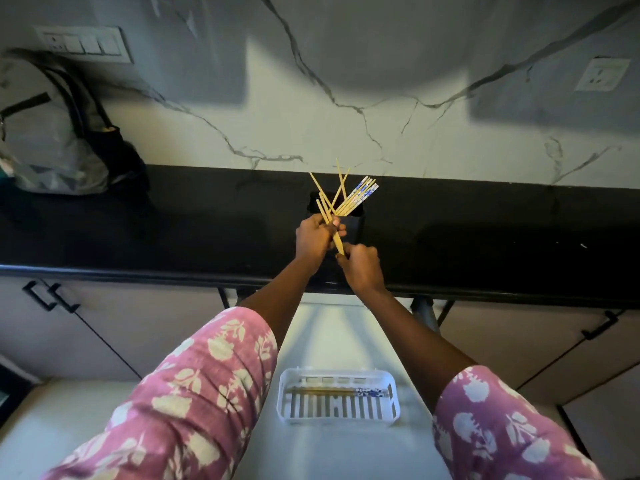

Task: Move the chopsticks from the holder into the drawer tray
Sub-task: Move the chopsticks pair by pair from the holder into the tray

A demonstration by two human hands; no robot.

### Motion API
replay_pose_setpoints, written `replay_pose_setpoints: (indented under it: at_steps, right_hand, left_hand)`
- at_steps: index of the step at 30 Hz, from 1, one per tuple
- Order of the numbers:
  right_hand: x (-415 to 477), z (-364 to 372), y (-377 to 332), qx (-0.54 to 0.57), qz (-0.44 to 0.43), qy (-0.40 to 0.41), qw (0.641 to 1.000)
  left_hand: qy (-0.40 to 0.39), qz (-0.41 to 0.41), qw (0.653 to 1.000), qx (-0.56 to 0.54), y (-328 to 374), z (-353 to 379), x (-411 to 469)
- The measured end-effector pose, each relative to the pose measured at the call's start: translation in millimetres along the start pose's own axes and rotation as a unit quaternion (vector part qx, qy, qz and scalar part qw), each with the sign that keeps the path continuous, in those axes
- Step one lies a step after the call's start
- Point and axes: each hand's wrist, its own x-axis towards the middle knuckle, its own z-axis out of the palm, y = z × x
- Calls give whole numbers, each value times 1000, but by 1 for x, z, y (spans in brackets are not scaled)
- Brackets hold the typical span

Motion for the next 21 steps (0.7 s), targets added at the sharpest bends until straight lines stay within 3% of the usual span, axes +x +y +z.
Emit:
replay_pose_setpoints:
  at_steps: [8, 13, 16, 21]
  right_hand:
    - [-13, 45, 30, 20, 51, -104, 993]
    - [-33, 69, 60, -24, 37, -191, 981]
    - [-55, 87, 80, -79, 15, -230, 970]
    - [-91, 114, 109, -182, -51, -303, 934]
  left_hand:
    - [42, -112, 992, -43, -48, -27, -1]
    - [75, -132, 988, 6, -69, -48, 10]
    - [93, -124, 976, 151, -81, -63, 20]
    - [7, -122, 896, 426, -97, -79, 36]
